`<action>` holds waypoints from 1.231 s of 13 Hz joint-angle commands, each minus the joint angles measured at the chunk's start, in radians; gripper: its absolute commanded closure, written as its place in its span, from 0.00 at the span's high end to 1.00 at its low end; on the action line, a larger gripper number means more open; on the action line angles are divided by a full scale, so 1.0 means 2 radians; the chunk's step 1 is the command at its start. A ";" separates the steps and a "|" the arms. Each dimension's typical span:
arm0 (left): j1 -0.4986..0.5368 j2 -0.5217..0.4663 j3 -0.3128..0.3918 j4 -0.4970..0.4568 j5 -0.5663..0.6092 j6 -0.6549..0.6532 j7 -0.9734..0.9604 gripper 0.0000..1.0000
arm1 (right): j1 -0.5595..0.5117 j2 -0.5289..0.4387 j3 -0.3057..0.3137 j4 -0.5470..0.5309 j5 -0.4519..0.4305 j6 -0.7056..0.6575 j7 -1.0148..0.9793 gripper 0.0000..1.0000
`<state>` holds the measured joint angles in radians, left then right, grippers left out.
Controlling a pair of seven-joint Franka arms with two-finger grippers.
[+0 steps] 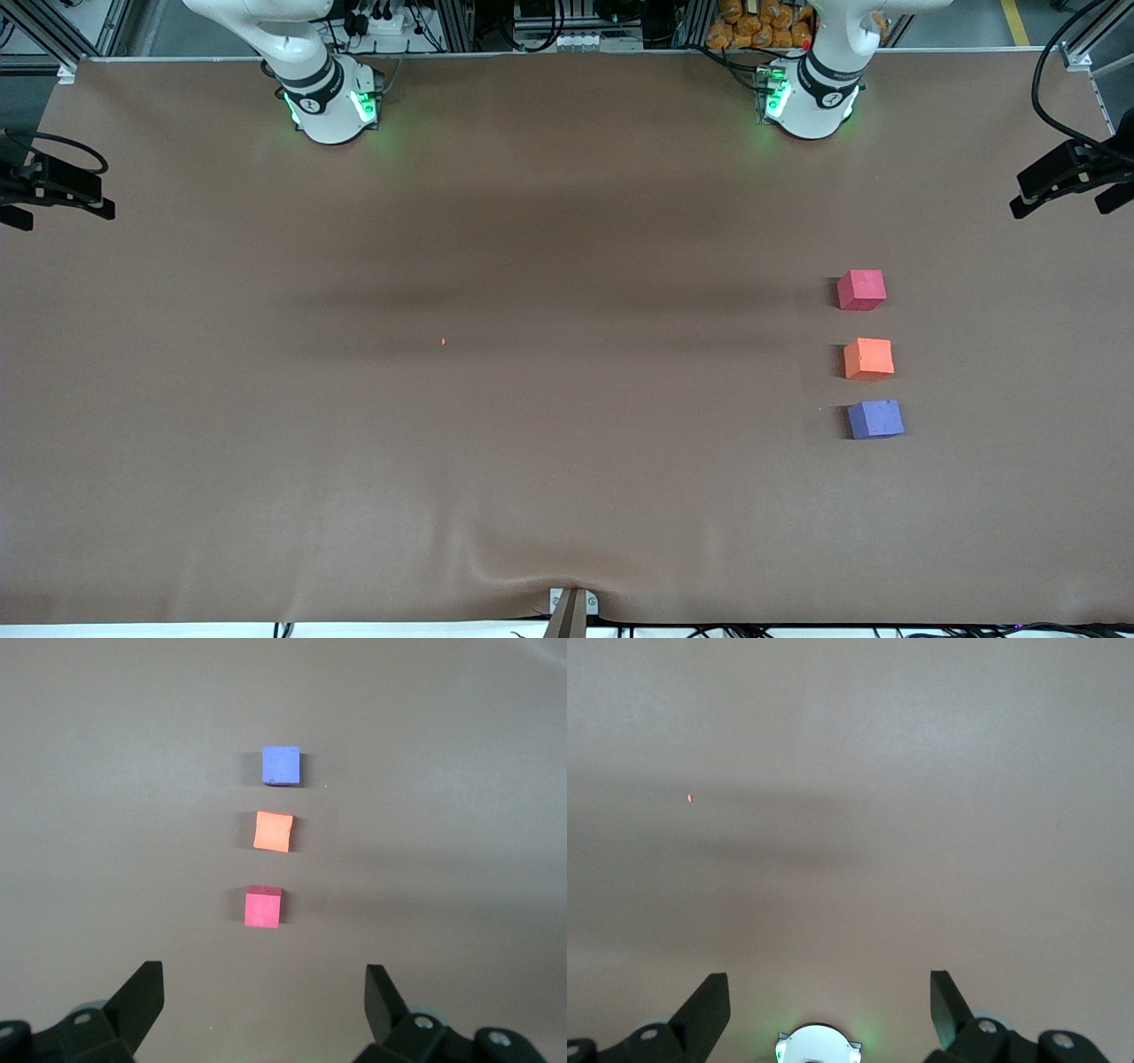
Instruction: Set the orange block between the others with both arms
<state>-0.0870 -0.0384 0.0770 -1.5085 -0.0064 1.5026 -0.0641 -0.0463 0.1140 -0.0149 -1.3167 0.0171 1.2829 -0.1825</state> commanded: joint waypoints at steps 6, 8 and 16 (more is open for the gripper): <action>-0.007 -0.006 0.009 -0.008 -0.001 0.002 0.005 1.00 | 0.004 -0.004 0.001 0.011 -0.002 -0.008 -0.002 1.00; -0.003 -0.005 0.008 -0.001 -0.001 0.002 0.004 1.00 | 0.004 -0.004 0.003 0.012 -0.002 -0.008 -0.002 1.00; -0.006 0.002 0.007 0.003 0.000 0.000 0.001 1.00 | 0.009 -0.005 0.003 0.017 -0.002 -0.026 -0.002 1.00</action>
